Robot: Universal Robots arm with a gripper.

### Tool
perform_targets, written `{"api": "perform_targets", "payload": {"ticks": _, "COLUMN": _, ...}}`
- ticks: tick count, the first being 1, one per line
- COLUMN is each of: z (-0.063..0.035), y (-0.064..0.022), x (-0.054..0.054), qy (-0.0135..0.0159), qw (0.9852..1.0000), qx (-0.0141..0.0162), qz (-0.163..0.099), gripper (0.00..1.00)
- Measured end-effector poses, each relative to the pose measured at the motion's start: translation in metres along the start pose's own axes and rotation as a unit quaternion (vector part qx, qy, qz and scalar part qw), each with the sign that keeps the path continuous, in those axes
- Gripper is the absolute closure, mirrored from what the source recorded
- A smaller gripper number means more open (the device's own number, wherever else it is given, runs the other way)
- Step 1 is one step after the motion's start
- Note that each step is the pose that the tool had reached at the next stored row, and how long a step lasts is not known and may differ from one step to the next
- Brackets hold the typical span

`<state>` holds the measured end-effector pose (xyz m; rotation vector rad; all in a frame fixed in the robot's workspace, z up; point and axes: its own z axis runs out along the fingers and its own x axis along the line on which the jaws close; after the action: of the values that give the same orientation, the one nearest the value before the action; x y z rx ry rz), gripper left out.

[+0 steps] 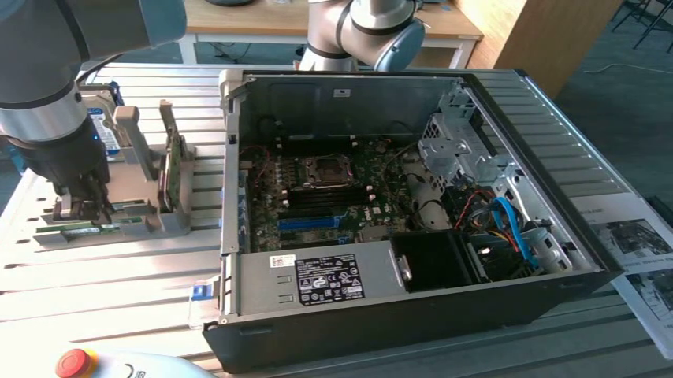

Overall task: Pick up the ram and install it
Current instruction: 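Pick up the ram and move it above insertion slot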

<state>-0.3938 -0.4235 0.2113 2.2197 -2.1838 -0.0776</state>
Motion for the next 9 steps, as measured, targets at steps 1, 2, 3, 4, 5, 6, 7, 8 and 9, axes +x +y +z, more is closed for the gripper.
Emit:
{"api": "perform_targets", "payload": {"ticks": 1, "z": 0.0, "y": 0.0, "x": 0.0, "qy": 0.0001, "qw": 1.0, "qx": 0.0, "qz": -0.002, "gripper": 0.76}}
{"api": "perform_targets", "payload": {"ticks": 2, "z": 0.0, "y": 0.0, "x": 0.0, "qy": 0.0002, "qw": 1.0, "qx": -0.0001, "qz": -0.004, "gripper": 0.76}}
{"api": "perform_targets", "payload": {"ticks": 3, "z": 0.0001, "y": 0.0, "x": 0.0, "qy": 0.0004, "qw": 1.0, "qx": -0.0001, "qz": -0.006, "gripper": 0.76}}
{"api": "perform_targets", "payload": {"ticks": 4, "z": 0.0002, "y": 0.0, "x": 0.0, "qy": 0.0005, "qw": 1.0, "qx": -0.0001, "qz": -0.009, "gripper": 0.76}}
{"api": "perform_targets", "payload": {"ticks": 5, "z": 0.0002, "y": 0.0, "x": 0.0, "qy": 0.0006, "qw": 0.9999, "qx": -0.0002, "qz": -0.01, "gripper": 0.76}}
{"api": "perform_targets", "payload": {"ticks": 6, "z": 0.0002, "y": 0.0, "x": 0.0, "qy": 0.0006, "qw": 0.9999, "qx": -0.0002, "qz": -0.011, "gripper": 0.76}}
{"api": "perform_targets", "payload": {"ticks": 7, "z": 0.0002, "y": 0.0, "x": 0.0, "qy": 0.0006, "qw": 0.9999, "qx": -0.0002, "qz": -0.011, "gripper": 0.76}}
{"api": "perform_targets", "payload": {"ticks": 8, "z": 0.0002, "y": 0.0, "x": 0.0, "qy": 0.0006, "qw": 0.9999, "qx": -0.0002, "qz": -0.011, "gripper": 0.76}}
{"api": "perform_targets", "payload": {"ticks": 9, "z": 0.0002, "y": 0.0, "x": 0.0, "qy": 0.0006, "qw": 0.9999, "qx": -0.0002, "qz": -0.011, "gripper": 0.76}}
